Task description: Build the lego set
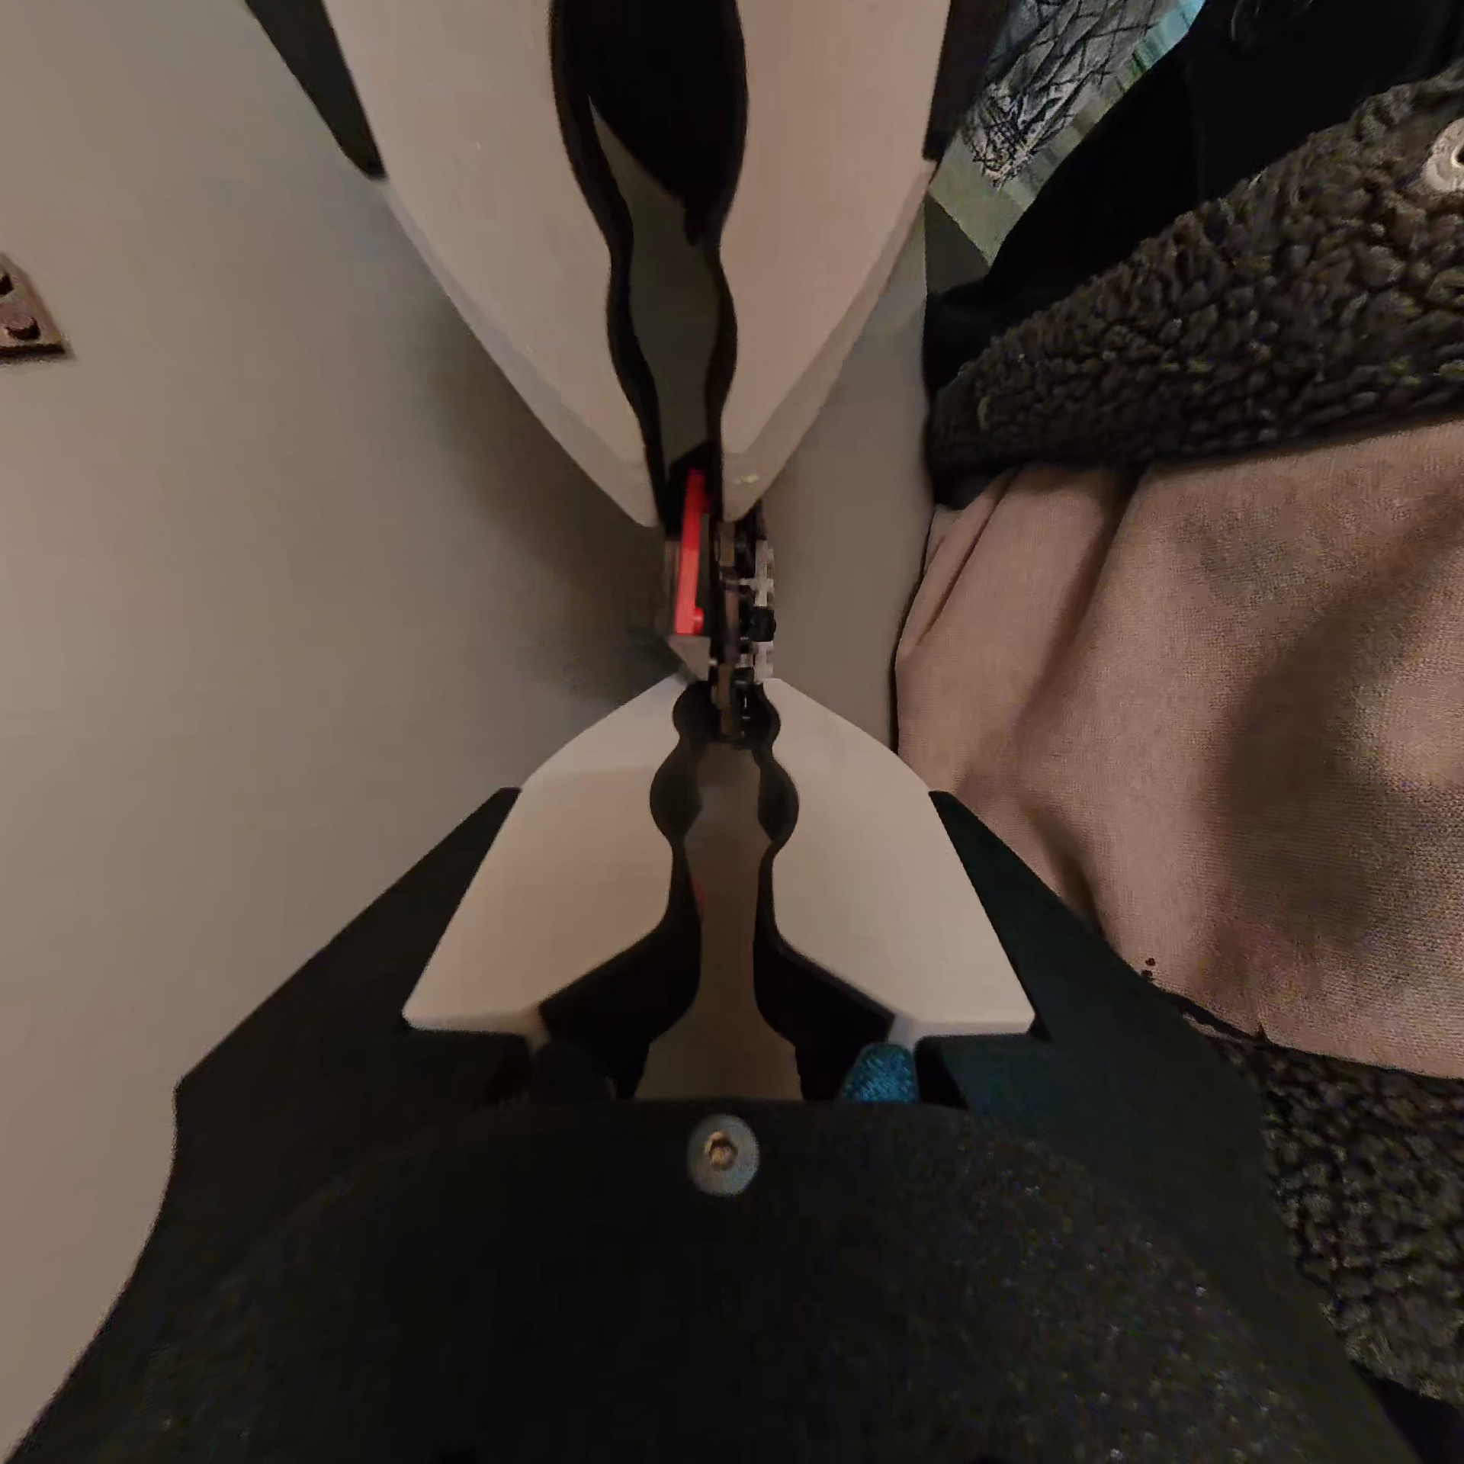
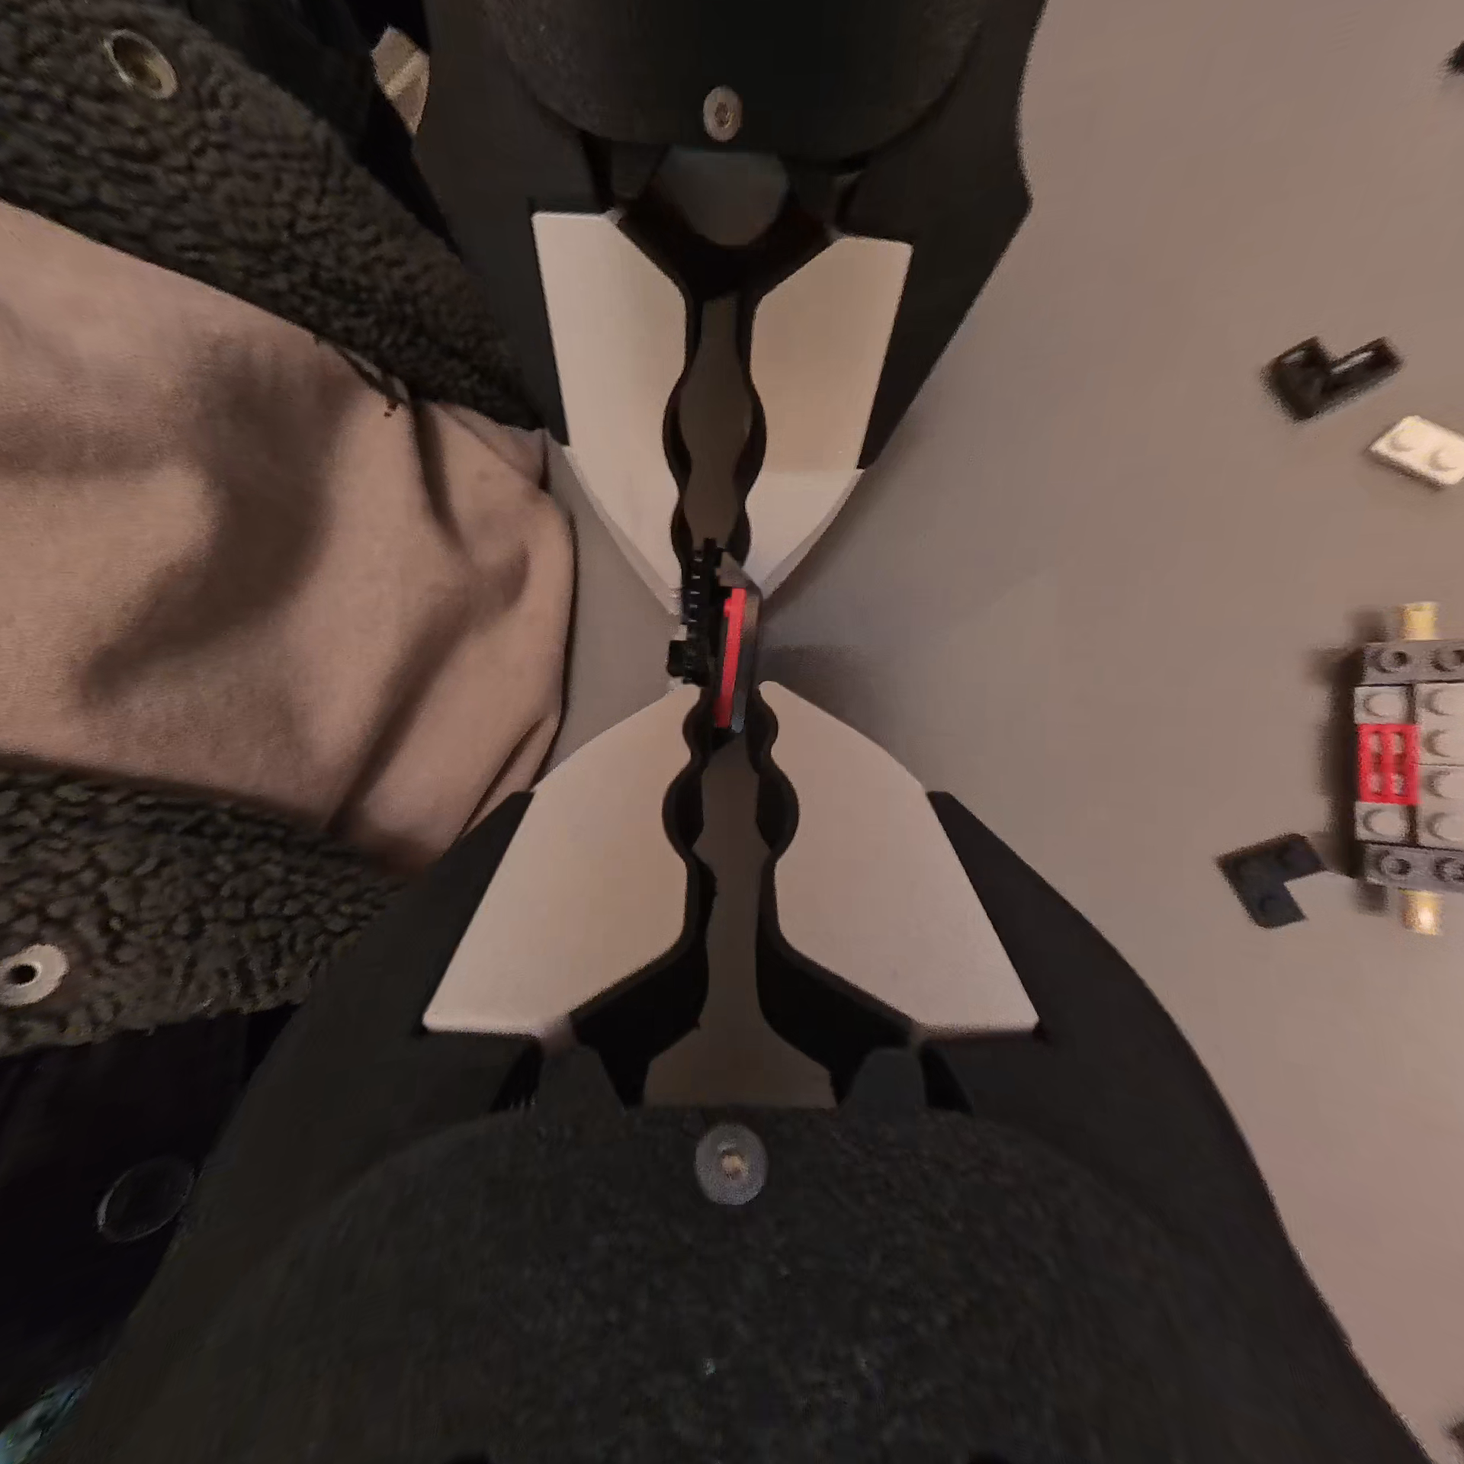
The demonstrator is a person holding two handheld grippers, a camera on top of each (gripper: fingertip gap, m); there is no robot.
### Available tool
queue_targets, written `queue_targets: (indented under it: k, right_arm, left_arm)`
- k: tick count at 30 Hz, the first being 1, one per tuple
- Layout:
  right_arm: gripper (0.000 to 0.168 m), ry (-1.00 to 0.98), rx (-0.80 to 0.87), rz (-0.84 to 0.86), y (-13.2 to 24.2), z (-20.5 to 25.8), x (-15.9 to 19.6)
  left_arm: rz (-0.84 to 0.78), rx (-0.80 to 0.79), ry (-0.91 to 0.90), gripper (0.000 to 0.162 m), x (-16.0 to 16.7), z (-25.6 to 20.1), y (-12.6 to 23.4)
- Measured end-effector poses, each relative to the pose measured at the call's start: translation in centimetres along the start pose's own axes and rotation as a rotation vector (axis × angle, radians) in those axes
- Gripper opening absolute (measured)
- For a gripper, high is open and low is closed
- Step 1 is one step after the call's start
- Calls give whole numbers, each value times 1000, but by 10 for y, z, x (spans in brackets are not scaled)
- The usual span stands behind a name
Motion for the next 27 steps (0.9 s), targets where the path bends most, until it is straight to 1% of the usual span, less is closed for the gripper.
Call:
queue_targets:
  k: [1, 7, 13, 16, 22, 27]
  right_arm:
    - [8, -7, -24, 7, -1, 1, 0]
    - [8, -101, -164, 35, -3, -5, 4]
    - [7, -140, -273, 48, -4, -9, 4]
    - [7, -135, -285, 44, -6, -10, 4]
    - [8, -107, -320, 48, -8, -9, 8]
    - [8, -118, -346, 10, -15, -2, 16]
  left_arm:
    - [2, 7, -5, 10, -1, -1, -1]
    - [21, 29, -32, 10, -3, -6, -9]
    - [11, 70, -63, 19, -4, -10, -18]
    - [-4, 91, -63, 24, -5, -9, -22]
    - [-27, 129, -58, 24, -4, -8, -27]
    - [-48, 117, -24, 33, 10, -10, -20]
Point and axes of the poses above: each gripper's, where its closed fingertips meet, y back along the fingers, x out of its underside, z = x × y across the jaws, the point moved 10 cm from there along y, back along the fingers, and after that the axes turned 11 degrees about y, right-handed, at the moved point
